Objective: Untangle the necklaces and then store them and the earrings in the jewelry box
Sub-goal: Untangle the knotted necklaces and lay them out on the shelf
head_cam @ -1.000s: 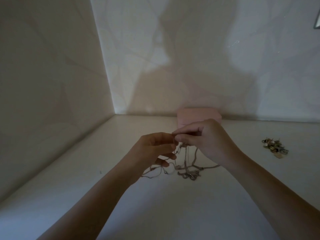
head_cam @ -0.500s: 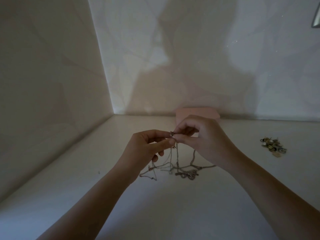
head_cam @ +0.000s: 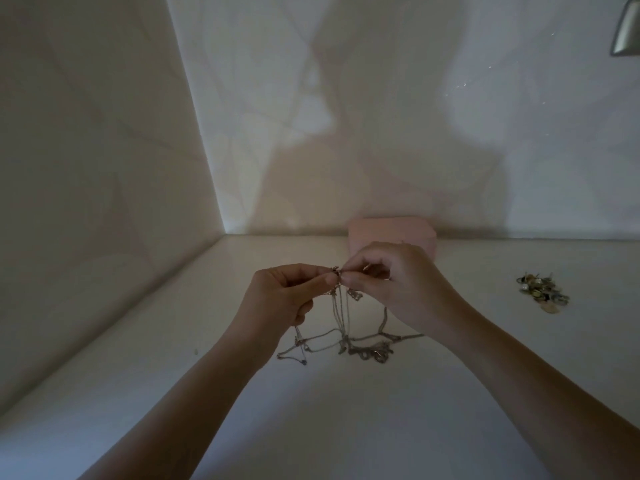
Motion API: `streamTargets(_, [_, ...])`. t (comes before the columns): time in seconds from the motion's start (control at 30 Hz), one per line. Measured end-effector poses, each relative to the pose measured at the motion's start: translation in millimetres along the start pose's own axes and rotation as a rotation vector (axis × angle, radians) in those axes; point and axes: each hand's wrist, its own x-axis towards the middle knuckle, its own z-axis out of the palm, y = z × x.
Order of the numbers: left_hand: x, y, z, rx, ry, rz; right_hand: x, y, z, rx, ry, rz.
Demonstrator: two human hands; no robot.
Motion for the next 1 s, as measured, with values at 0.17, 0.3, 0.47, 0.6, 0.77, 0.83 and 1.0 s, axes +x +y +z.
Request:
streamTargets(0.17, [0, 0, 1, 0.05, -0.004, 0.032, 1, 0, 1, 0.197, 0.032, 0.046])
streamTargets(0.3, [-1, 0, 2, 0.037, -0.011, 0.038, 2, -5, -1, 0.28, -0.021, 0.058])
streamTargets(0.47, [0, -1, 0, 0.023, 0.001, 0.038, 1, -7, 0, 0.261, -0.018, 0.07])
streamTargets(0.6, [0, -1, 1, 0.025, -0.026, 0.021, -1, -9, -4, 0.233, 0.014, 0.074])
streamTargets(0.77, [1, -2, 2, 0.044, -0.083, 0.007, -3, -11, -1, 0.169, 0.006, 0.096])
streamTargets(0.83, [0, -1, 2, 0.037, -0.099, 0.008, -2, -10, 0, 0.168, -0.014, 0.09])
streamTargets(1.0, [1, -1, -1, 0.032, -0.067, 0.048, -1, -6, 1, 0.206, -0.052, 0.099])
